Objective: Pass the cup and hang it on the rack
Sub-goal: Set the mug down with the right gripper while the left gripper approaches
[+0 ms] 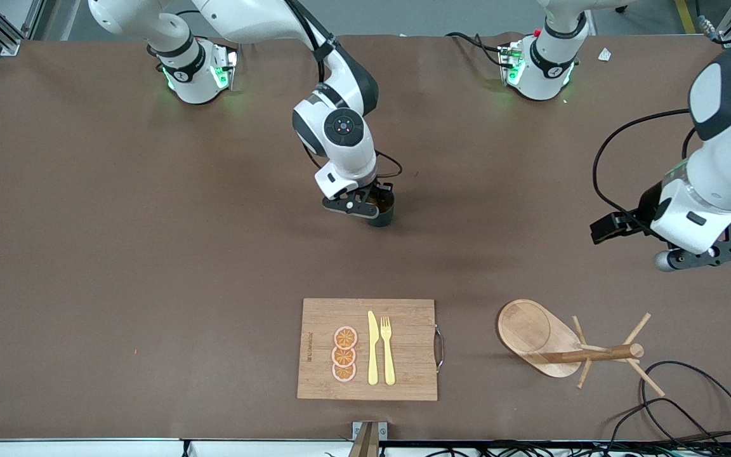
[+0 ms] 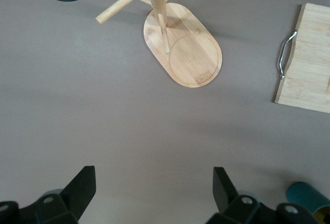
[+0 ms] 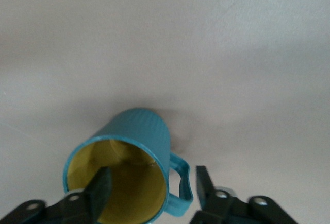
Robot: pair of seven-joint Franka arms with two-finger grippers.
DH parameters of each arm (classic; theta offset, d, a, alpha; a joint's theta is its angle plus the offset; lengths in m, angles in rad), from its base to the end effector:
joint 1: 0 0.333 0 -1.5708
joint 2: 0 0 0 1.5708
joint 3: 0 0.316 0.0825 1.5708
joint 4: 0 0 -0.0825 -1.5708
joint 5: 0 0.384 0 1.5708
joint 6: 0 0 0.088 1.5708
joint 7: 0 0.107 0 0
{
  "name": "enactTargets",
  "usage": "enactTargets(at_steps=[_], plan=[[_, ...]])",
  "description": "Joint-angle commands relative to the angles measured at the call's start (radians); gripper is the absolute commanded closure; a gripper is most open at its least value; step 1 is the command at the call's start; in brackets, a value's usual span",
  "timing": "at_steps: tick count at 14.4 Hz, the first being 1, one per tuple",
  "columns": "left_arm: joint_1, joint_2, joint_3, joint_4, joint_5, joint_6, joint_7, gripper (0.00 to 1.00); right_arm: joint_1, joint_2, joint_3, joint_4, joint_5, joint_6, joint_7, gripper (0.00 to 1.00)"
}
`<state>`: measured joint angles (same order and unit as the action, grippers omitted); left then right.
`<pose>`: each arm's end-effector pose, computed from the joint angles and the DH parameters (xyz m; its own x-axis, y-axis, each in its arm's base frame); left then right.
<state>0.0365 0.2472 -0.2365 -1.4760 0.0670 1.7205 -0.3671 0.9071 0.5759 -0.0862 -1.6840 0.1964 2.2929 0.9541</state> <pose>0.6274 -0.1043 0.5389 0.9865 0.1635 0.0071 0.1636 -0.9865 -0.0069 0.4568 0.5063 0.2699 0.9684 -0.2400 -0.0675 -0.2453 -0.9657 -0.0857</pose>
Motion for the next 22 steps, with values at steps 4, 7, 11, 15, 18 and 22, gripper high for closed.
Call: enactTargets(at_steps=[4,7,11,15,18,22], plan=[[-0.105,0.026,-0.004,0.013,0.043,-0.001,-0.174,0.00,-0.156,-0.174,-0.006,0.004,0.014,-0.283,-0.246,0.00],[-0.176,0.040,-0.006,0.014,0.089,0.004,-0.297,0.00,-0.324,-0.264,-0.007,-0.002,0.008,-0.447,-0.524,0.00],[-0.305,0.063,-0.006,0.016,0.177,0.028,-0.464,0.00,-0.506,-0.332,-0.006,-0.002,-0.095,-0.550,-0.744,0.00],[-0.435,0.115,-0.004,0.023,0.261,0.054,-0.691,0.00,-0.695,-0.360,-0.007,0.001,-0.135,-0.569,-0.976,0.00],[-0.536,0.158,-0.004,0.043,0.322,0.056,-0.849,0.00,-0.839,-0.373,-0.006,0.004,-0.159,-0.585,-1.171,0.00],[-0.682,0.199,-0.004,0.042,0.367,0.045,-1.082,0.00,-0.876,-0.387,-0.007,0.071,-0.227,-0.680,-1.172,0.00]])
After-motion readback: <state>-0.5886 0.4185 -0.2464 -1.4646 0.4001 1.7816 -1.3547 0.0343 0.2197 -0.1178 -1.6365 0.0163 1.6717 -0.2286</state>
